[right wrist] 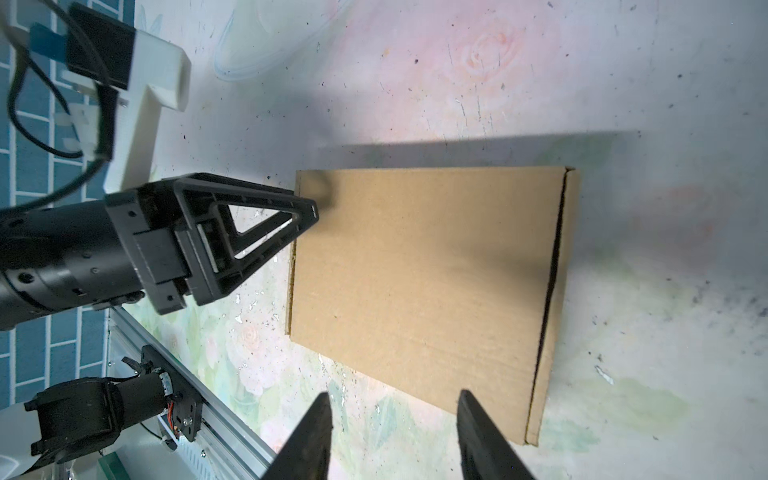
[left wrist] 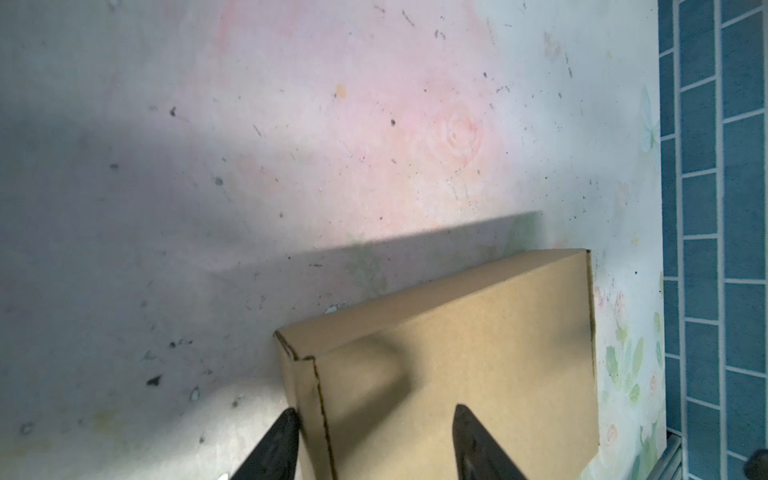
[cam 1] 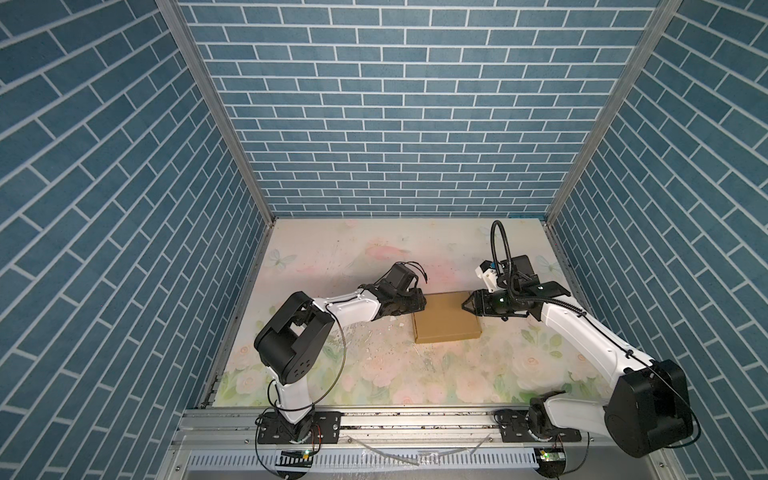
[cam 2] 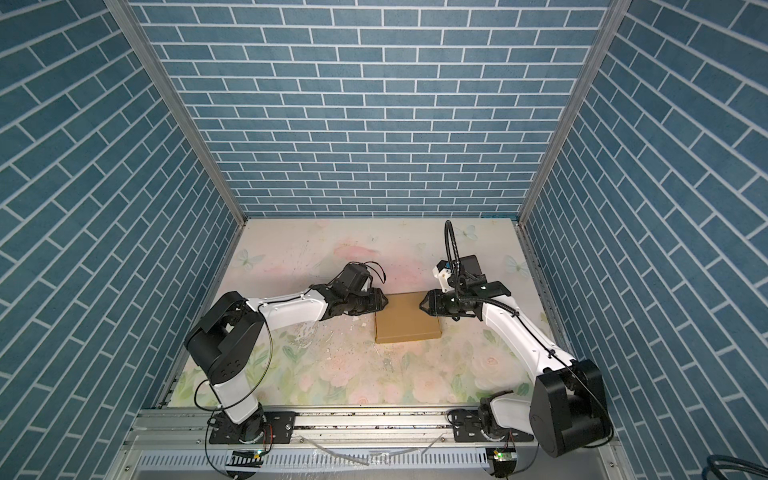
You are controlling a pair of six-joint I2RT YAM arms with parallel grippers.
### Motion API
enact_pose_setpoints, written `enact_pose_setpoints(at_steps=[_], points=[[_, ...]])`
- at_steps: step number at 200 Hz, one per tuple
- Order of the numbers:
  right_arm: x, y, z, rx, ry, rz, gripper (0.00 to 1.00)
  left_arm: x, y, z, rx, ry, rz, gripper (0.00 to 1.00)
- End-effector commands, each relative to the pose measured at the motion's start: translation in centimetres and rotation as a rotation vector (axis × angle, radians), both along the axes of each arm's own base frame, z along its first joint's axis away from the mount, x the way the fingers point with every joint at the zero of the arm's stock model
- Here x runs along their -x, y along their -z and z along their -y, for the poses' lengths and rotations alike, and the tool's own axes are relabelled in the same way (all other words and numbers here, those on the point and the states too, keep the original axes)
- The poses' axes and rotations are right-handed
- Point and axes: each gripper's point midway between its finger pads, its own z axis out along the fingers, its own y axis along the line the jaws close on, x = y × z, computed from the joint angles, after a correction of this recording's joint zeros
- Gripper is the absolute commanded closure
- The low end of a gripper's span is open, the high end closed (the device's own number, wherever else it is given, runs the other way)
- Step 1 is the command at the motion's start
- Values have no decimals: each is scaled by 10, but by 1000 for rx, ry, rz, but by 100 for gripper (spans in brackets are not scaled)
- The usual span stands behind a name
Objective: Fold the paper box
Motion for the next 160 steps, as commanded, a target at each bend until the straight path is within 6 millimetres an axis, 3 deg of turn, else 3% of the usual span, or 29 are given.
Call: enact_pose_setpoints(at_steps=[1,34,72,99,128,133,160], points=[[-3,1,8,13,55,32,50,-7,-13,-15,-44,-19,47,37],[-16,-7,18,27,137,132,39,-13,-28,-48,-89,-66,96,31],[-32,-24,37,76,238,268,15,-24,-58,-106,-183,-145,196,18],[-43,-32,52,115,312,348,4,-26,-76,-146,-206,-197,242,14],[-49,-27,68,160,396,383,1,-22,-87,-183,-275,-238,270,7],[-49,-27,69,160,405,390,1,-21,-88,-189,-291,-244,275,1],[-51,-21,90,220,513,413,1,-15,-88,-219,-336,-284,283,0]])
